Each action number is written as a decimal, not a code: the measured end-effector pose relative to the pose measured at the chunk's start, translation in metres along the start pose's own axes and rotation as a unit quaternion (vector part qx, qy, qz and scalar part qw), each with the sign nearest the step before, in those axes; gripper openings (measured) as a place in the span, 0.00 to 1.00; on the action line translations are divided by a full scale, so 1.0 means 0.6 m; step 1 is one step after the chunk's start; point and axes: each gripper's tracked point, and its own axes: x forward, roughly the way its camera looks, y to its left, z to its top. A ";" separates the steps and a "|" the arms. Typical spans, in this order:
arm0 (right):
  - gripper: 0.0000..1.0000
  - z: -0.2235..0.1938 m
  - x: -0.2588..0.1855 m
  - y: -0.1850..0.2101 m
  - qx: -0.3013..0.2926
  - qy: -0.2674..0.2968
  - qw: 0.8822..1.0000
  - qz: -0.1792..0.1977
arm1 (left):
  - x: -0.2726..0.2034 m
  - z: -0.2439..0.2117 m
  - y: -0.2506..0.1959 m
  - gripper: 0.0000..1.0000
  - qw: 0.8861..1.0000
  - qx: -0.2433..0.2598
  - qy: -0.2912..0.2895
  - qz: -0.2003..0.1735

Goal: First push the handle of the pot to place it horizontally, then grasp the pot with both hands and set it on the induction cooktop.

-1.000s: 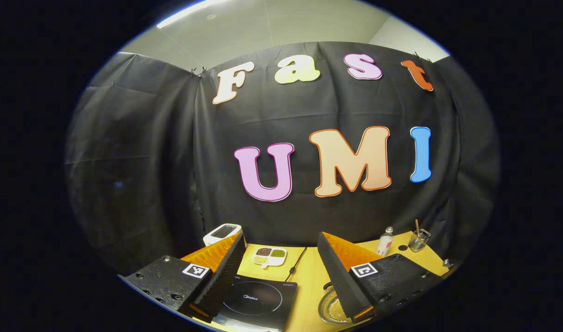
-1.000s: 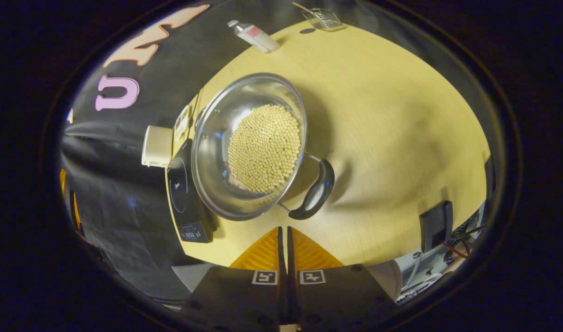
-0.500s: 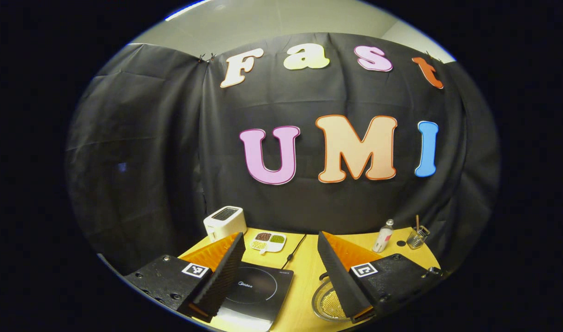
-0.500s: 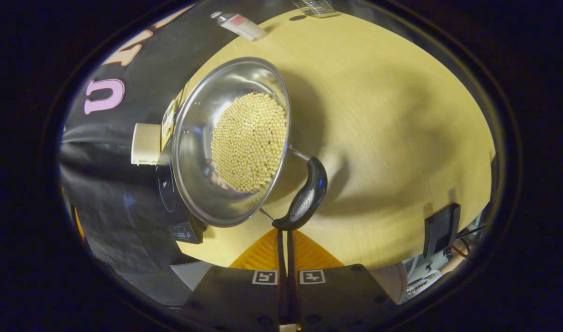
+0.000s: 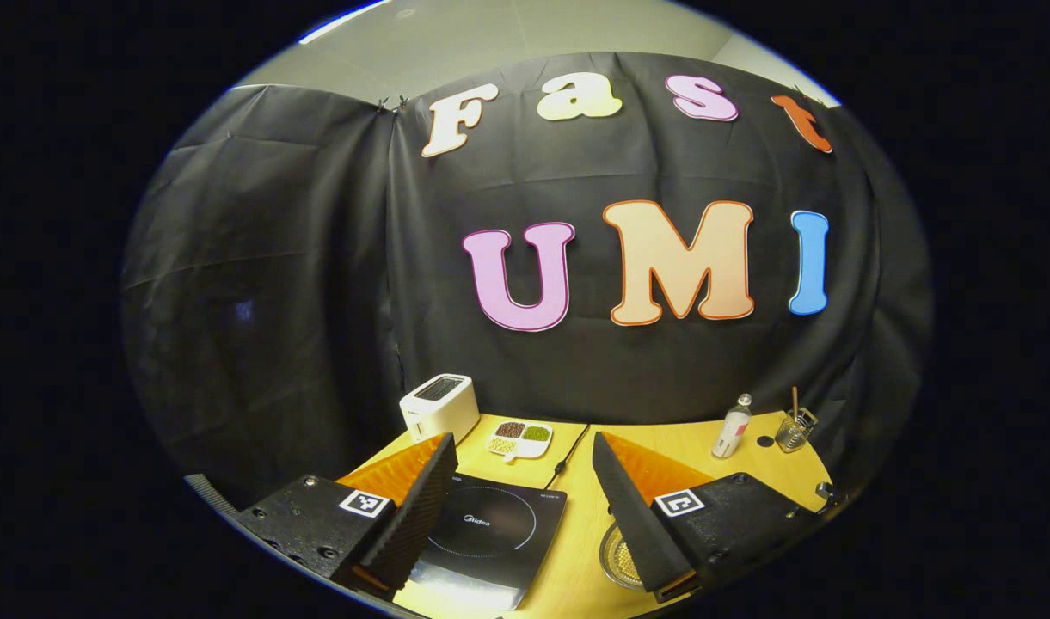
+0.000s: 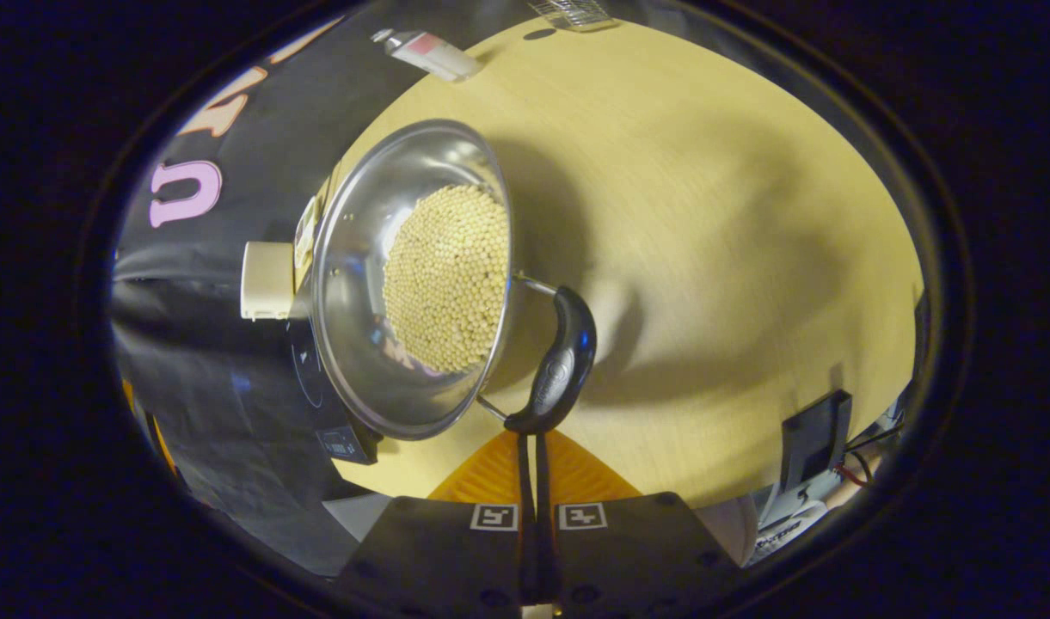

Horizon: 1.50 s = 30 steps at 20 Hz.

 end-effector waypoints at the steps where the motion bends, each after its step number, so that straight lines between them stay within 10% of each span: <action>1: 0.03 0.009 -0.001 -0.002 0.005 -0.003 1.000 -0.001 | 0.000 -0.006 -0.001 0.96 1.000 -0.001 0.004 0.001; 30: 0.03 0.179 -0.001 -0.011 0.043 -0.073 0.996 0.004 | 0.031 -0.094 -0.024 0.97 0.996 -0.024 0.082 -0.004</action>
